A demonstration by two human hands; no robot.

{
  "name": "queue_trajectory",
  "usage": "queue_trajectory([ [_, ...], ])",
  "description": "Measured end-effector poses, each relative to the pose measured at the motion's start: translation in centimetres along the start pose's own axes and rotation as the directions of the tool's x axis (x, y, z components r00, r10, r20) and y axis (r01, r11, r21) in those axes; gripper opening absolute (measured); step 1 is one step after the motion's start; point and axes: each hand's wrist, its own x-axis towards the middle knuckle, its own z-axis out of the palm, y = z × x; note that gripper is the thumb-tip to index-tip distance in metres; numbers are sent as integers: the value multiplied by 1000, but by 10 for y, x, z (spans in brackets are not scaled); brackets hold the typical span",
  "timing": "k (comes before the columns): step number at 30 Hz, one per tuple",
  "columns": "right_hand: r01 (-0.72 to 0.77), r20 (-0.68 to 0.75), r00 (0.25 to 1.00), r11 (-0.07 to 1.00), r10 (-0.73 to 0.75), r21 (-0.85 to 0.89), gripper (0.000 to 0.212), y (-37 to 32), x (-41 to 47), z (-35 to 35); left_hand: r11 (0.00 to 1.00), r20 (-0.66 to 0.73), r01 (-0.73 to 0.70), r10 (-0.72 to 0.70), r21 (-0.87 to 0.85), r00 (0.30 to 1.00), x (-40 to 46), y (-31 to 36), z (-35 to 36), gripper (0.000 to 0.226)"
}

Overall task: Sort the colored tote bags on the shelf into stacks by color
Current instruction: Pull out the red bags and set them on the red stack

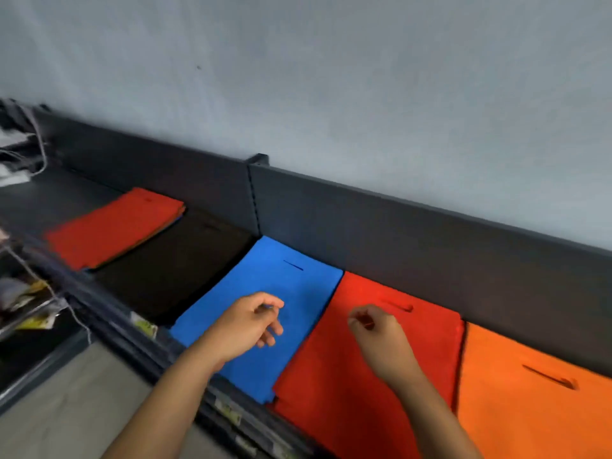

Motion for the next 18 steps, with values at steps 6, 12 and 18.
queue_trajectory([
  [6, 30, 131, 991, 997, -39, 67, 18, -102, 19, 153, 997, -196, 15, -29, -73, 980, -37, -61, -153, 17],
  [12, 105, 224, 966, 988, -127, 111, 10, -205, 28, 292, 994, -388, 36, -72, -100, 919, -80, -119, -304, 21],
  [18, 46, 338, 937, 989, -92, 140, 12, -250, 34, 372, 984, -451, 86, -148, -155, 880, -103, -163, -383, 22],
])
